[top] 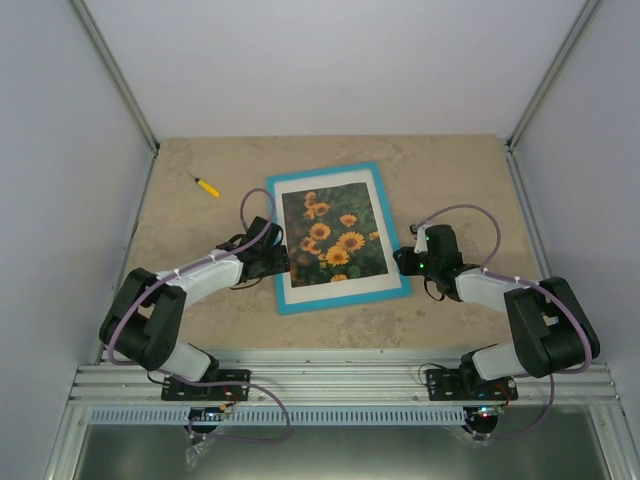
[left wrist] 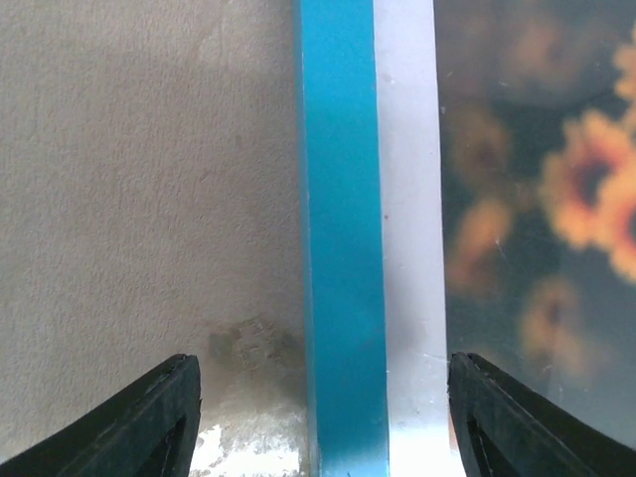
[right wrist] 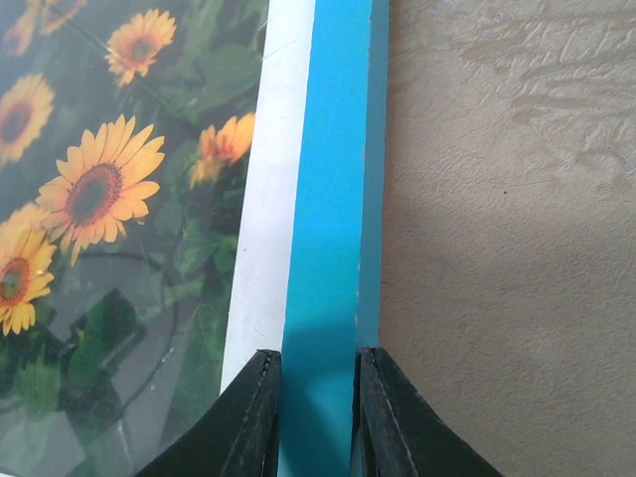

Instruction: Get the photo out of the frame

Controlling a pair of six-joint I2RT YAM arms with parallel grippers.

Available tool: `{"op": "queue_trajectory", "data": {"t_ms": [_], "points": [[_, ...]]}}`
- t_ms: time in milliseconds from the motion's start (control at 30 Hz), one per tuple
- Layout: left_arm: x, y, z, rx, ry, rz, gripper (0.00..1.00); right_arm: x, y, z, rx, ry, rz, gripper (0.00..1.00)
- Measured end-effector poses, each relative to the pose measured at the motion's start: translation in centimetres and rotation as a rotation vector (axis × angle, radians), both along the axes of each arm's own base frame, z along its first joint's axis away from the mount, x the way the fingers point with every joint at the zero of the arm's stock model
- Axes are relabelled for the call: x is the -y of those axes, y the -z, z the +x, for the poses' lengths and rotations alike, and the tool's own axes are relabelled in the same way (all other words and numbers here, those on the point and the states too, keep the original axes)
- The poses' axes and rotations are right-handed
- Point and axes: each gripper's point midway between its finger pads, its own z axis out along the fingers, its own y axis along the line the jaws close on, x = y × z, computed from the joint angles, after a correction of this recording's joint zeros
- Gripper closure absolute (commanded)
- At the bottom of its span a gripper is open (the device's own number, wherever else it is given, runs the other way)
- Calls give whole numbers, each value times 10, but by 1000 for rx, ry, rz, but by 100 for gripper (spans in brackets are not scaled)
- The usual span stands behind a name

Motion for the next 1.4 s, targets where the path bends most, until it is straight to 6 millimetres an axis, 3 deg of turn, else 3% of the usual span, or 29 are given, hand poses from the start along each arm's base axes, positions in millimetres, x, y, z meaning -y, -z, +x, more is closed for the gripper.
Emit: {"op": "queue_trajectory", "data": {"t_ms": [400,767,1100,1400], "points": [[2,12,-3,-25,20,3,35,5,9,-1,-21,17,-29,72],[4,13,-1,-19,23,-5,47,2,7,-2,-10,10,-59,56],[5,14,0,-17,30,-5,62,-9,-19,-9,69,-25,-104,36],[10,14,2,-9,44,-24,74,-36,-32,-27,126,-133,-164,22]]}}
